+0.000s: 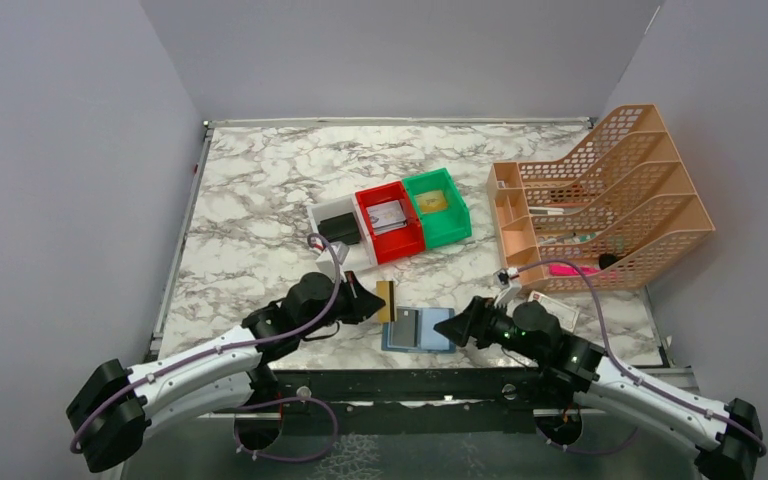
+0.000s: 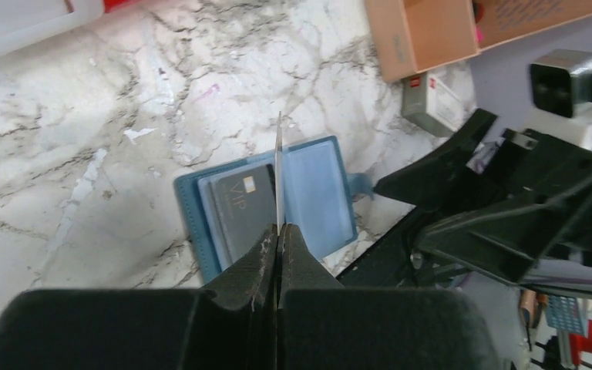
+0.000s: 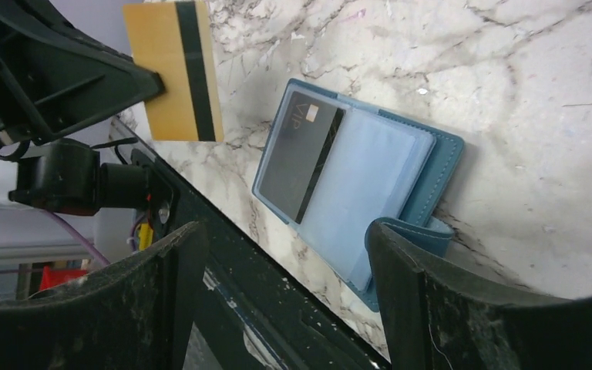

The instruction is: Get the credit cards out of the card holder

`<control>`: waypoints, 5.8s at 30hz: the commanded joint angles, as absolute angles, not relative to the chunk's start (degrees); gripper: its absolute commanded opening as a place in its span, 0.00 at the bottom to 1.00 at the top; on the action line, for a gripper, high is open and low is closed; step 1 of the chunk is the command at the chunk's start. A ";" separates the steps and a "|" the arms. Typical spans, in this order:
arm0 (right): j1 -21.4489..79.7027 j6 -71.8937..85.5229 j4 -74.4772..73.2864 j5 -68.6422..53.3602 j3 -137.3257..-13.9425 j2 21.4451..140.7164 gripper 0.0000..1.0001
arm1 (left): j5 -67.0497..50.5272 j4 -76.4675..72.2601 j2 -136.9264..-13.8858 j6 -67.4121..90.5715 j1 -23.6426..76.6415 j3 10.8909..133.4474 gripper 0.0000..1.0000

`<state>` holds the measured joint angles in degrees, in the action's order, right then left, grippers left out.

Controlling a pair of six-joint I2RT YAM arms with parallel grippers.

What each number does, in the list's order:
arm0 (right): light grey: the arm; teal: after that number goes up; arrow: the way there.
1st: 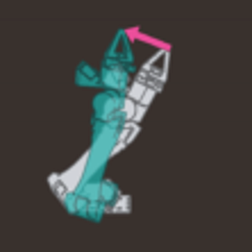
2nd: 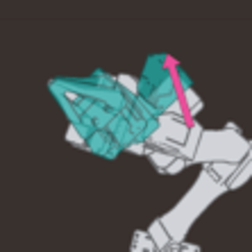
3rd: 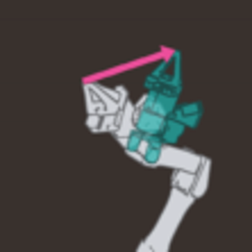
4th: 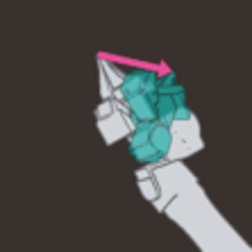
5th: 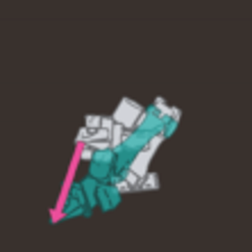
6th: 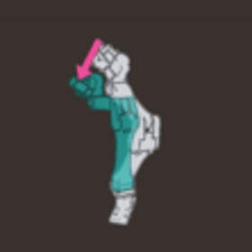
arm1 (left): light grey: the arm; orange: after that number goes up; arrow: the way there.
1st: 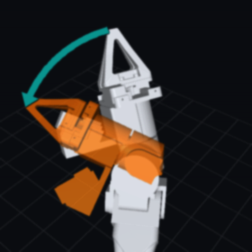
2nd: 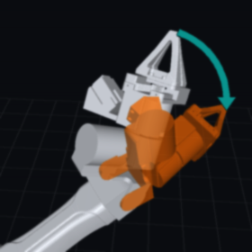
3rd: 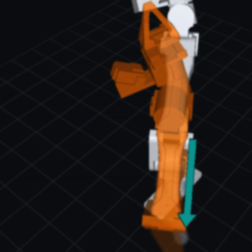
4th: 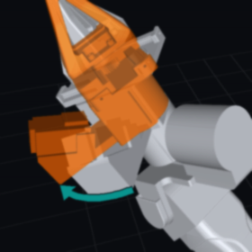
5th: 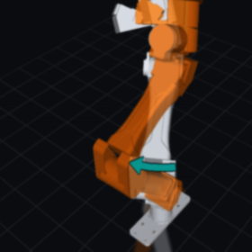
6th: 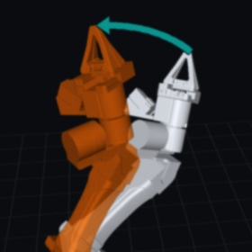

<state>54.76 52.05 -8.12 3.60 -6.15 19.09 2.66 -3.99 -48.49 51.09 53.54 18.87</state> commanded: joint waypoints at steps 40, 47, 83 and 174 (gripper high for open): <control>45.90 55.49 56.53 -35.53 -13.83 72.82 0.29 | -18.91 -27.55 -40.77 53.17 46.53 7.89 0.00; 45.39 57.28 60.89 -36.50 -12.33 74.49 0.14 | -20.46 -27.95 -41.05 53.41 44.94 7.79 0.00; 44.91 -9.69 24.34 24.16 -33.36 64.90 0.01 | 21.82 34.67 -34.49 28.84 42.36 36.93 0.99; 29.00 2.66 7.29 1.13 -54.51 82.81 0.46 | 23.27 34.32 -36.20 28.63 42.36 36.30 0.99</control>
